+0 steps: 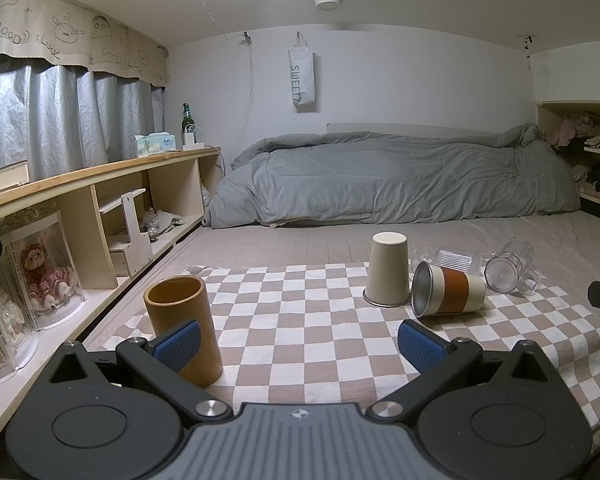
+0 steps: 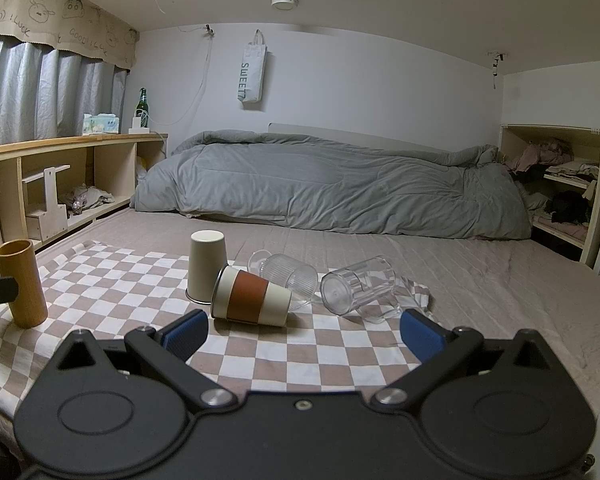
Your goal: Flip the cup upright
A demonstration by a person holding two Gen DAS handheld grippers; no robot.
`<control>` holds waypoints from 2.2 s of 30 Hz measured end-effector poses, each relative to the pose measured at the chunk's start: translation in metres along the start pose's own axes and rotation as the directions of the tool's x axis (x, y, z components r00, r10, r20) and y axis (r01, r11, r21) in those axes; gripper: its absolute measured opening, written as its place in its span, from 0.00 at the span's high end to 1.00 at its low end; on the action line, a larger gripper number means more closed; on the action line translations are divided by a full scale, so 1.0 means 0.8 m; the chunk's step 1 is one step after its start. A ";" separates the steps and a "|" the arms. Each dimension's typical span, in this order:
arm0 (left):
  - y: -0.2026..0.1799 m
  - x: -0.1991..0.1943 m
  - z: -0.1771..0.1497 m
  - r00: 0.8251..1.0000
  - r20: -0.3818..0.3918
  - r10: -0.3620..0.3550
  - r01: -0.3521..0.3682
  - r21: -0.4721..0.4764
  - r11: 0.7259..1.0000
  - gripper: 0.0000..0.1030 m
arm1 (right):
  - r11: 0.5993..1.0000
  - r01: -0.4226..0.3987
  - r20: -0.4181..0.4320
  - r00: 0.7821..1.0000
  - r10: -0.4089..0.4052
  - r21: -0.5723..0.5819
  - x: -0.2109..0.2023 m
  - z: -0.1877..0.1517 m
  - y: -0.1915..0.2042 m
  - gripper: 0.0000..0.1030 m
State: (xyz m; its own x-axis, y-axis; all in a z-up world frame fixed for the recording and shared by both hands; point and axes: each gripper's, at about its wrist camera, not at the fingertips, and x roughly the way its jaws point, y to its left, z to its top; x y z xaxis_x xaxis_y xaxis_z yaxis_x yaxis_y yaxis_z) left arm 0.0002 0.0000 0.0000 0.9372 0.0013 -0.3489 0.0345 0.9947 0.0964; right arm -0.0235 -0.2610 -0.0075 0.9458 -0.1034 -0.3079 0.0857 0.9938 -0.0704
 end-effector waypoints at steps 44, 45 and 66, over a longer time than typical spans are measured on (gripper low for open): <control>0.000 0.000 0.000 1.000 -0.004 -0.002 0.002 0.000 1.000 0.00 | 1.000 0.000 -0.003 1.000 0.000 -0.002 -0.001 0.000 -0.001 0.00; 0.000 0.000 0.000 1.000 -0.003 -0.001 0.001 0.001 1.000 0.00 | 1.000 0.000 -0.003 1.000 0.000 -0.002 -0.001 0.000 -0.001 0.00; -0.014 0.006 -0.003 0.999 -0.006 -0.046 0.046 -0.033 0.998 0.00 | 0.983 -0.091 -0.089 0.993 0.077 -0.162 0.067 0.031 0.010 0.00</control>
State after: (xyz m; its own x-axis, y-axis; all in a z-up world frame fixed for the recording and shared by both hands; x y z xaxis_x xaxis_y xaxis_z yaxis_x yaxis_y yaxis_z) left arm 0.0032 -0.0107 -0.0050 0.9323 -0.0441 -0.3589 0.0663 0.9966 0.0497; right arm 0.0354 -0.2575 -0.0011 0.9179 -0.0294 -0.3958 -0.0525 0.9795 -0.1946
